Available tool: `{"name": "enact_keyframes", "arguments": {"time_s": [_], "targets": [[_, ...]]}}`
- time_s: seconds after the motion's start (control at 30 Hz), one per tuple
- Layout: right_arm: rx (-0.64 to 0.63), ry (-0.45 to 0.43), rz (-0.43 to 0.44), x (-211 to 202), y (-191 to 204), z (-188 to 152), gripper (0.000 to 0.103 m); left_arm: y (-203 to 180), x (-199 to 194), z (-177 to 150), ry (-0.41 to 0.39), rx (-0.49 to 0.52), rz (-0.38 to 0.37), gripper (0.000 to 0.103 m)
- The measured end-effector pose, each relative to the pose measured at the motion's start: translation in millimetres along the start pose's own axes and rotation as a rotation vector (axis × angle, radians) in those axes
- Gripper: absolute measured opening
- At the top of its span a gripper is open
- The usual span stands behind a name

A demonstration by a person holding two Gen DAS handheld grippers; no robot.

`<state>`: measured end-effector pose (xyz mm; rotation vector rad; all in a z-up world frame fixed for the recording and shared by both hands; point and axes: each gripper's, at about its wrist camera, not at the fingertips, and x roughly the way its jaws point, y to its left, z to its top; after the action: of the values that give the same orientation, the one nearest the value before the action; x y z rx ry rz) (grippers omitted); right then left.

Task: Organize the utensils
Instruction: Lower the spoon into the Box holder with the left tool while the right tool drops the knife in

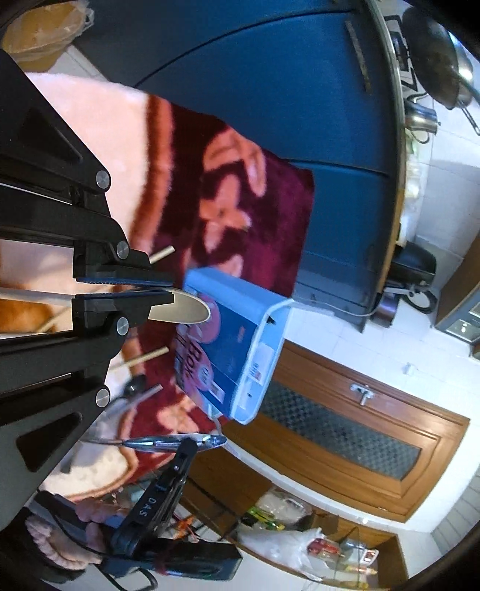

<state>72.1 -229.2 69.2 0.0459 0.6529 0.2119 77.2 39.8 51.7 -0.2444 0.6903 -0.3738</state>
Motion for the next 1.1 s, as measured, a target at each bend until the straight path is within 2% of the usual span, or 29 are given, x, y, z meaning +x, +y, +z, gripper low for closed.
{"name": "enact_keyframes", "arguments": {"time_s": [0.27,0.57,0.73,0.9,1.1], "targets": [[-0.04,-0.222,-0.056,-41,10,8,0.003,-18,-19,12,-0.105,0.019,-0.001,0.002],[0.007,-0.374,-0.081,-77,3,14,0.003,-37,-38,40,-0.239,0.031,0.01,0.002],[0.03,-0.397,-0.088,-86,-6,14,0.003,-43,-39,58,-0.308,0.026,0.034,0.002],[0.065,-0.389,-0.086,-88,-18,12,0.003,-53,-38,78,-0.399,0.046,0.068,0.002],[0.091,-0.376,-0.074,-89,-30,6,0.003,-62,-27,99,-0.472,0.063,0.089,0.002]]}}
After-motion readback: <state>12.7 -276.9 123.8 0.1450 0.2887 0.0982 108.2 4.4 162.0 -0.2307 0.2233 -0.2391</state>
